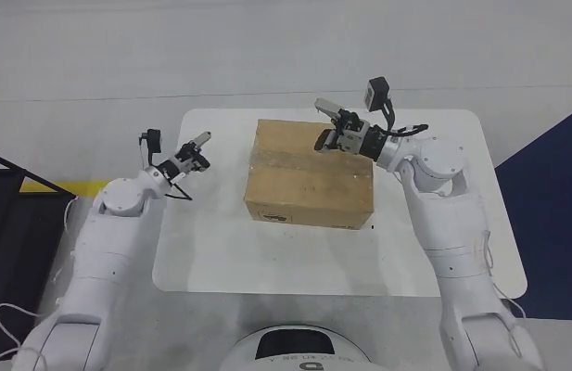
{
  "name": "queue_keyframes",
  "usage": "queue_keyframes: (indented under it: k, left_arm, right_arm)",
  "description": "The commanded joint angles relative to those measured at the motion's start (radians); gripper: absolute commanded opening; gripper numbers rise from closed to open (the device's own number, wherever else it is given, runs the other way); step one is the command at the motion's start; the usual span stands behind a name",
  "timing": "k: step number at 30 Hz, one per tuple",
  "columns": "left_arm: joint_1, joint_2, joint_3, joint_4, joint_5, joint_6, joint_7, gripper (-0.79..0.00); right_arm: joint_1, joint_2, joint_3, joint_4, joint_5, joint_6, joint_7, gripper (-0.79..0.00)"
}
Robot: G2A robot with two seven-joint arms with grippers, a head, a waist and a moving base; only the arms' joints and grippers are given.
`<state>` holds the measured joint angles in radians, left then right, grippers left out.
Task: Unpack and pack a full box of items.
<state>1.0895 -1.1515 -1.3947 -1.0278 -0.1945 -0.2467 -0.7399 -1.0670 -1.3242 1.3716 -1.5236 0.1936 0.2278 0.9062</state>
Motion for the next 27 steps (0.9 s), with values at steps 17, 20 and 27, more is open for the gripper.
queue_keyframes:
  k: [17,20,27]
  left_arm:
    - [0.175,0.043,-0.188,-0.225,-0.087,0.034,-0.064,0.0]
    - [0.175,0.043,-0.188,-0.225,-0.087,0.034,-0.064,-0.001]
    - [0.175,0.043,-0.188,-0.225,-0.087,0.034,-0.064,-0.001]
  right_arm:
    - [-0.178,0.044,0.366,-0.061,-0.046,-0.072,-0.381,0.0]
    - [-0.188,0.045,0.383,-0.055,-0.019,-0.088,-0.374,0.0]
    - [-0.192,0.046,0.39,-0.051,-0.001,-0.096,-0.359,0.0]
